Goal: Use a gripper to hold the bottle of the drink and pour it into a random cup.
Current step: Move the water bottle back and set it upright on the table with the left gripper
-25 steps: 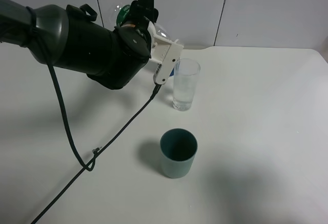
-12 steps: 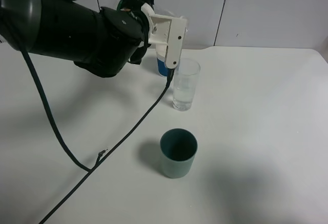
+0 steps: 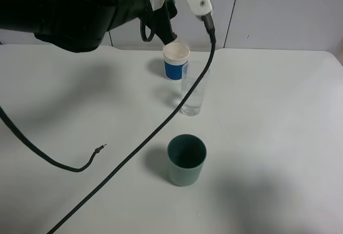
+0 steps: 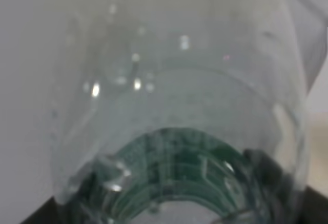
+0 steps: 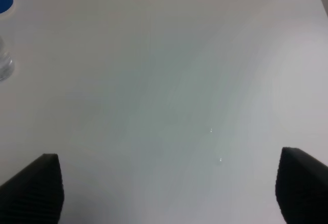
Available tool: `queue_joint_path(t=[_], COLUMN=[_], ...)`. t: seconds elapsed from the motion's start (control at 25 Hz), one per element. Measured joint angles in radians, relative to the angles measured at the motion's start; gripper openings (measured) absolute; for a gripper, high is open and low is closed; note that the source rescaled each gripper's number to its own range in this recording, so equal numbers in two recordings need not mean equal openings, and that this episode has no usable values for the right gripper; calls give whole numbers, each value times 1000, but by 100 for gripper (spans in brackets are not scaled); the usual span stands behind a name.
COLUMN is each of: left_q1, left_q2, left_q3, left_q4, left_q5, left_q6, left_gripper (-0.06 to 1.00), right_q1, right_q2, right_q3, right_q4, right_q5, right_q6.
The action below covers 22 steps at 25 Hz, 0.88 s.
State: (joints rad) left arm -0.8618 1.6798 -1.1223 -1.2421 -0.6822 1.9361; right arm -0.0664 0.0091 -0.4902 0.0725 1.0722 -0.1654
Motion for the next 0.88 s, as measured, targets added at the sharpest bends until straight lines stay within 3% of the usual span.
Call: queue_joint_path(t=[0.28,0.44,0.6,0.88], left_q1=[6,43,109,249], left_q2=[-48,-52,-52,-52], left_q3=[0,0,0,0], left_q4=[142,285,524,1048], left_q5=[137,261,393,570], left_q6=[-393,-637,-974,-1582], left_gripper=[0,0,0,0], right_q1=[0,0,0,0], right_q2=[0,0,0,0], right_q3=[0,0,0,0], right_q4=[0,0,0,0], right_q5=[0,0,0,0], right_q6=[0,0,0,0])
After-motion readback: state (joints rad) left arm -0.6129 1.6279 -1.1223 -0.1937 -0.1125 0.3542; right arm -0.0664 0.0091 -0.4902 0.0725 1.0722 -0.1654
